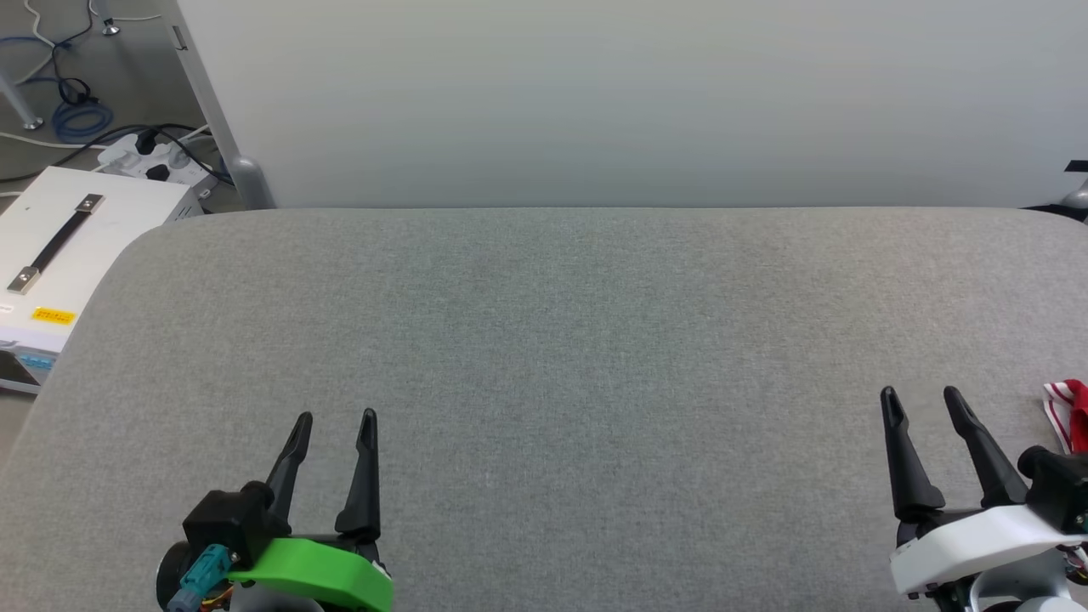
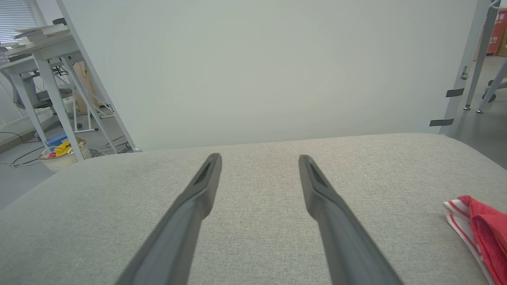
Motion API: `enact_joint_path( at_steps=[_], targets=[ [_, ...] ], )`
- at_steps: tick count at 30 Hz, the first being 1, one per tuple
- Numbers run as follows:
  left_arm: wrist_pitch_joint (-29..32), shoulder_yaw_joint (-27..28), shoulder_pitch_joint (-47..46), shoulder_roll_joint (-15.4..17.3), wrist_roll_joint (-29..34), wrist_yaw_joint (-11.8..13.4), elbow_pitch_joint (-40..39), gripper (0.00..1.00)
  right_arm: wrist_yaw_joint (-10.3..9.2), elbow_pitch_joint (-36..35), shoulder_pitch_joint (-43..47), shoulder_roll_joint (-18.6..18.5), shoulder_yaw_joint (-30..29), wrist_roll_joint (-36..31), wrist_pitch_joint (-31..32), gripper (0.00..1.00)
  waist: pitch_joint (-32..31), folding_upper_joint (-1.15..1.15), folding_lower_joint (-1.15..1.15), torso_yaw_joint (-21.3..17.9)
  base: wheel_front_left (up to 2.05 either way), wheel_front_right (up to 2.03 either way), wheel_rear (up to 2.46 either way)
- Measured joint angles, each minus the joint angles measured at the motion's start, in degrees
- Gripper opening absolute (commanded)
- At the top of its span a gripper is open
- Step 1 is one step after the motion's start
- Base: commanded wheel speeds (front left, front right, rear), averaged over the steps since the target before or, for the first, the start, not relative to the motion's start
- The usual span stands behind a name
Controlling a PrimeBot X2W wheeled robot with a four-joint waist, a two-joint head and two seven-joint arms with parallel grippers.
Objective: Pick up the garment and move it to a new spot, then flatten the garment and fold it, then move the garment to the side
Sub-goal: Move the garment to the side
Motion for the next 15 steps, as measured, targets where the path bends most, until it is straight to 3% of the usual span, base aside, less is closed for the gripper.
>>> enact_joint_path(
  at_steps=[15],
  targets=[
    [0.0,4.46,0.1,-2.92,4.46,-1.82,0.42,1.0,0.0,1.89,-0.31,0.43,1.59,-0.67,-0.93,1.0,0.01,0.0,0.0,-0.64,0.0,0.0,0.0]
  ],
)
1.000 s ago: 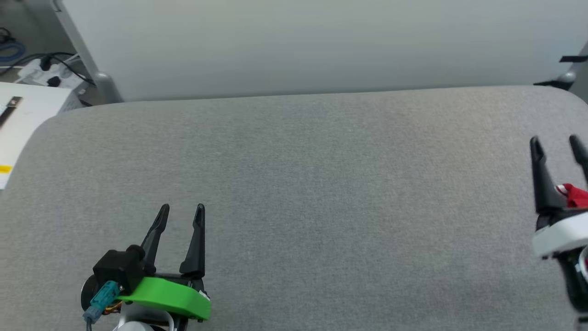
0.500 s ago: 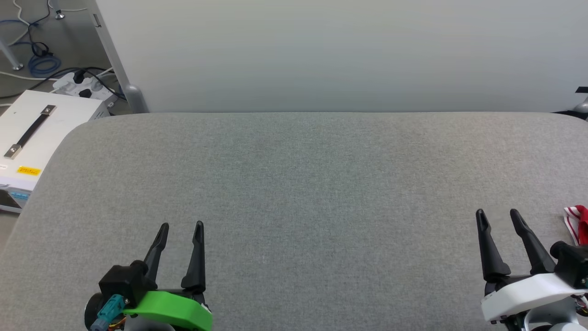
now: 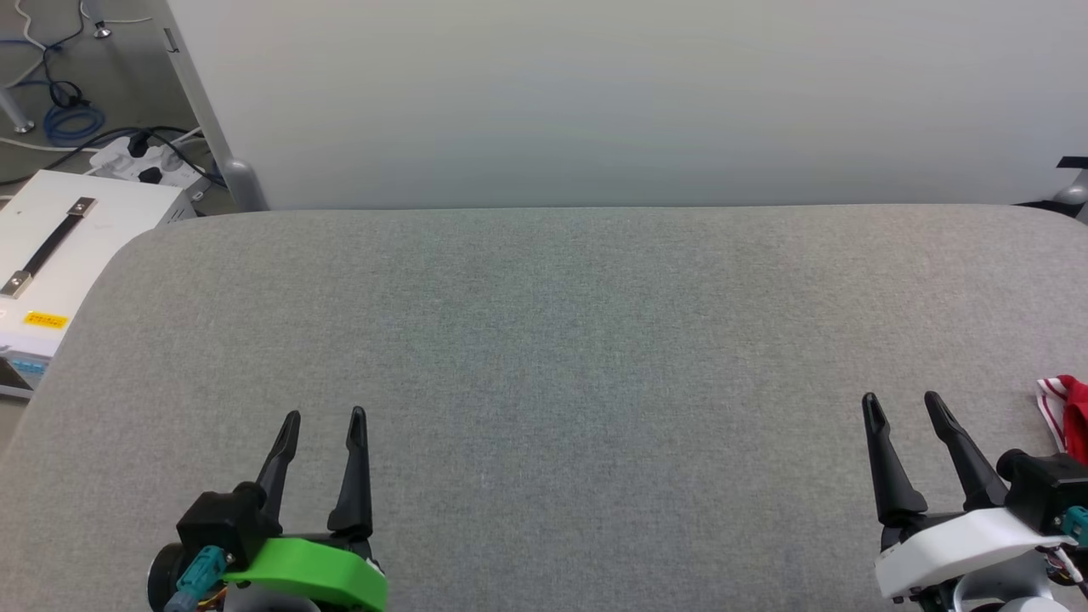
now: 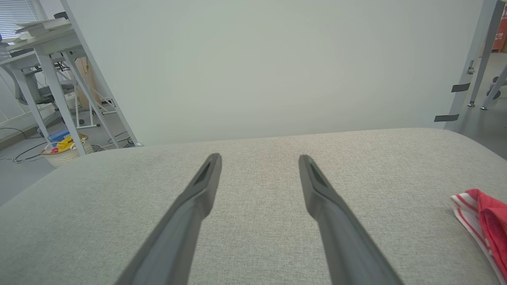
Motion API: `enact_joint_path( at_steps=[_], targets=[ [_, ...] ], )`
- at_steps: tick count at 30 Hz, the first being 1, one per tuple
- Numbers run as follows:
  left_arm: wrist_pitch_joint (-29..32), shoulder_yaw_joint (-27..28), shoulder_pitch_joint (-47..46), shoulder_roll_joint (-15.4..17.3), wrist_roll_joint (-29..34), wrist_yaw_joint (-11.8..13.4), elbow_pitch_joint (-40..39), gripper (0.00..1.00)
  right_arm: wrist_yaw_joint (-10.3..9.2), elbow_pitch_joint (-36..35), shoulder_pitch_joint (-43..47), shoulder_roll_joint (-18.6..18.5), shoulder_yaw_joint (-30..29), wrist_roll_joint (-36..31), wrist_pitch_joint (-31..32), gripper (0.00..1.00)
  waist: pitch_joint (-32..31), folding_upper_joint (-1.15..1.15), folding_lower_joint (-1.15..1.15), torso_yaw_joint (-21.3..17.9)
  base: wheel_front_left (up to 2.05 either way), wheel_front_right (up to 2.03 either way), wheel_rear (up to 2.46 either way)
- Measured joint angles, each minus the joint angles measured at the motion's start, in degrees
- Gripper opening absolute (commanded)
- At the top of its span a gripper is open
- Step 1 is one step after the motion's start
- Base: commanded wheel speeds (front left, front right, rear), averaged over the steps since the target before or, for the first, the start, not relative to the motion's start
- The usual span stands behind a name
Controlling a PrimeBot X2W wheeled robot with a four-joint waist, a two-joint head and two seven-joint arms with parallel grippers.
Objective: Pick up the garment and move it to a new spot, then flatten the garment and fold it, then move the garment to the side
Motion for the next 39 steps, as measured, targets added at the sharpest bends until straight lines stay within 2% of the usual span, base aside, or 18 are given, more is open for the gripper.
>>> enact_joint_path(
  at_steps=[18,19,39],
  targets=[
    [0.0,1.63,0.13,-1.78,1.96,-1.8,0.33,1.0,0.0,0.42,0.0,-0.14,0.69,-0.07,-0.05,1.0,-0.22,0.0,0.0,-0.25,0.0,0.0,0.0],
    [0.03,1.63,0.06,-1.83,2.15,-1.89,0.13,0.0,0.0,0.42,0.02,-0.12,0.69,-0.07,0.01,0.0,-0.17,0.0,0.0,-0.24,0.0,0.0,0.0],
    [2.12,1.58,0.03,-1.87,3.65,-1.29,-0.56,0.0,0.0,0.37,0.04,0.37,0.59,-2.31,1.09,0.0,0.11,0.0,0.0,-0.24,0.0,0.0,0.0]
  ],
)
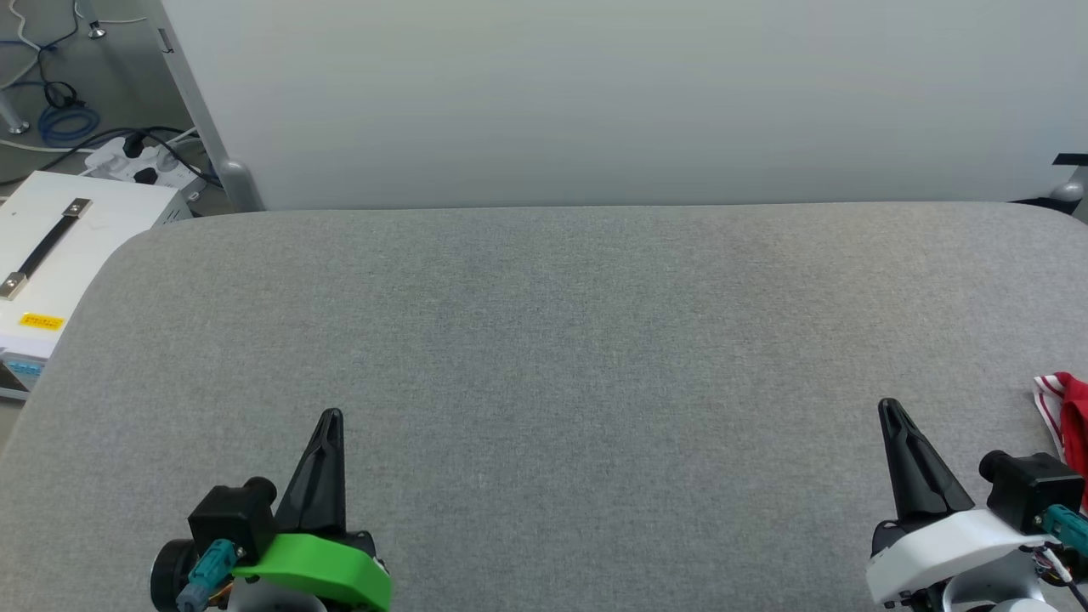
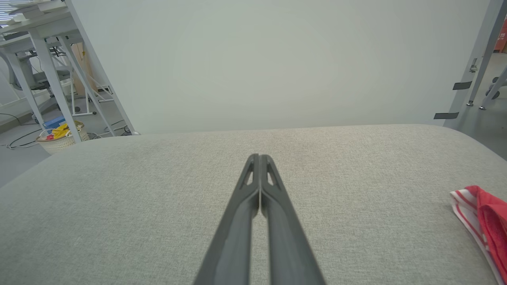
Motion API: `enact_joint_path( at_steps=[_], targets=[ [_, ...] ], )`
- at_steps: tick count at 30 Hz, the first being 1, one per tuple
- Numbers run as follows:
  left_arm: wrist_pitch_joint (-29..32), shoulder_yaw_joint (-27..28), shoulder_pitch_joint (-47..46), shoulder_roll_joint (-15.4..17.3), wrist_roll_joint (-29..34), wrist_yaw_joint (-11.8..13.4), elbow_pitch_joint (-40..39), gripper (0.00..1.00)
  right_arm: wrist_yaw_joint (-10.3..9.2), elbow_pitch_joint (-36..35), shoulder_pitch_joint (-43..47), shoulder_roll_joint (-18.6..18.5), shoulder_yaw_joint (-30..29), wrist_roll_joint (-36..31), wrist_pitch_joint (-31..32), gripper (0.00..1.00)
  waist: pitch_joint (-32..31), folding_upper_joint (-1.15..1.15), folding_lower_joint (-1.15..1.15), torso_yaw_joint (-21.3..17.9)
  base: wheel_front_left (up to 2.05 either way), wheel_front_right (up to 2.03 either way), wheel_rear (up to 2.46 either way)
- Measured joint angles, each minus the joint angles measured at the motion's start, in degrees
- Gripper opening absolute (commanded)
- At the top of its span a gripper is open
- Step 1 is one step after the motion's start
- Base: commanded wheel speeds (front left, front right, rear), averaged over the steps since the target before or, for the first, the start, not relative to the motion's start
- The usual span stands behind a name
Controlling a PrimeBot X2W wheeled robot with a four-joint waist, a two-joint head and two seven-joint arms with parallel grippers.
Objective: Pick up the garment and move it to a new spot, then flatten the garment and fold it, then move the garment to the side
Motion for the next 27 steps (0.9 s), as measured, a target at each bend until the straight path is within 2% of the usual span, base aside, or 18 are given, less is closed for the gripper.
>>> enact_joint_path(
  at_steps=[27],
  targets=[
    [3.09,0.2,-0.12,-0.4,3.09,1.22,-1.18,0.0,0.01,-0.14,-0.07,1.2,-0.31,-3.77,1.56,0.0,0.39,0.0,0.0,0.0,0.0,0.0,0.0]
  ],
)
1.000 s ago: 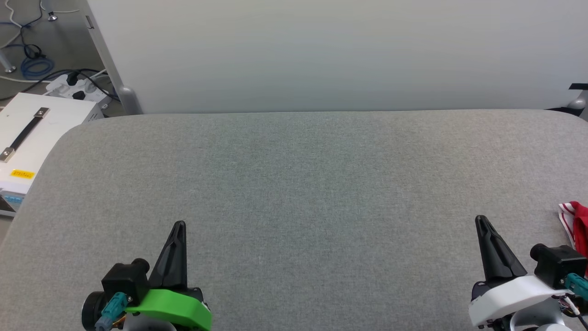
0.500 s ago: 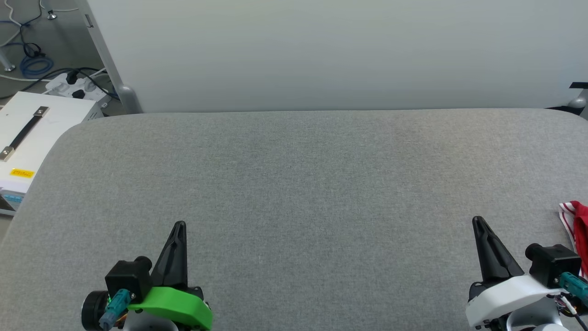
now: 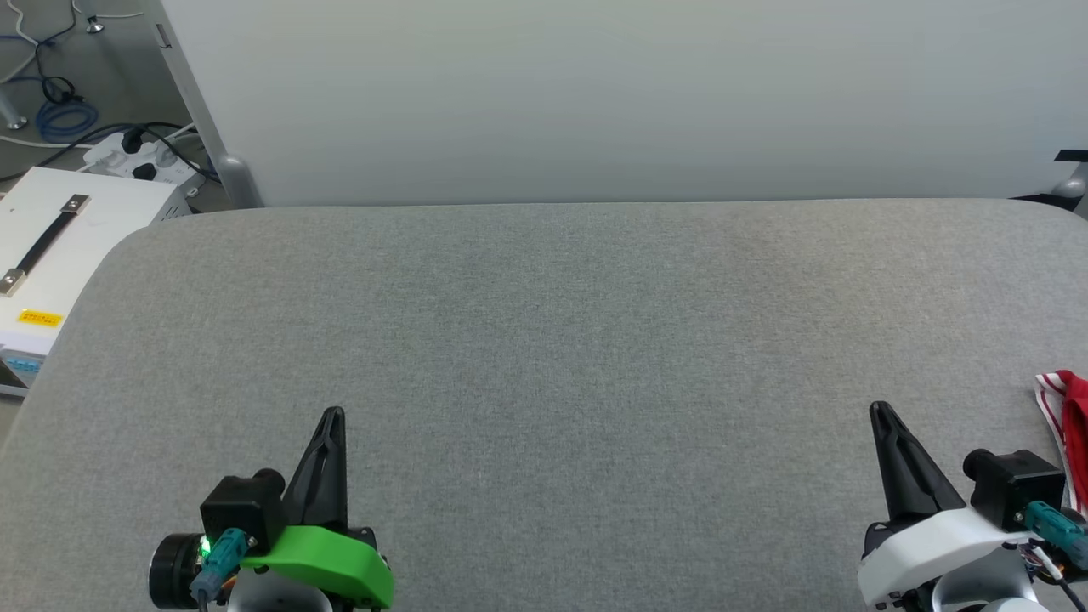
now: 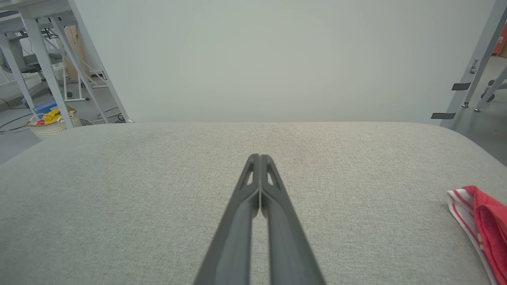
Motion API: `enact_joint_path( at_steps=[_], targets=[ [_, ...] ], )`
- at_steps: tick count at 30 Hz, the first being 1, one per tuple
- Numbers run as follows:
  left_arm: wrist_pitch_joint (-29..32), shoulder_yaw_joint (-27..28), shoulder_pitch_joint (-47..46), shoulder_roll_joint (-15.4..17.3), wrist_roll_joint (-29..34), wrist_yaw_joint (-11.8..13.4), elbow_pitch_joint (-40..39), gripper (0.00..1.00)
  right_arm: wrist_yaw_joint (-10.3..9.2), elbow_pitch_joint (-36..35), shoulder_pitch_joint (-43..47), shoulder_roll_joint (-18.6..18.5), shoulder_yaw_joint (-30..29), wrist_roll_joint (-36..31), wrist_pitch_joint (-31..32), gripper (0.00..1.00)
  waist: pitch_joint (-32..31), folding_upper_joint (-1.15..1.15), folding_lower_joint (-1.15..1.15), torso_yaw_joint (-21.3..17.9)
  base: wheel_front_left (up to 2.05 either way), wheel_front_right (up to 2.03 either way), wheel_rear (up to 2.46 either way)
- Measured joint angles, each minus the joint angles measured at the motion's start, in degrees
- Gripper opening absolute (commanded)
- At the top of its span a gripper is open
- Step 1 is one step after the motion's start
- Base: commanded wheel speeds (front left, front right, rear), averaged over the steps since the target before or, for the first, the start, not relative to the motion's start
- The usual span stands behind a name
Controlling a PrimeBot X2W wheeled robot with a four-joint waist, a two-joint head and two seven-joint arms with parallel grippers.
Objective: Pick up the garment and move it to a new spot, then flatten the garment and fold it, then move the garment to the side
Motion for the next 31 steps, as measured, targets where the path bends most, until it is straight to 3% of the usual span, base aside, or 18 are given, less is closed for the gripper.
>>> enact_joint_path(
  at_steps=[31],
  targets=[
    [3.8,0.35,-0.16,-0.32,3.64,1.56,-1.29,0.0,-0.01,-0.31,-0.82,1.23,-0.33,-4.47,2.18,0.0,0.47,0.0,0.0,0.0,0.0,0.0,0.0]
  ],
)
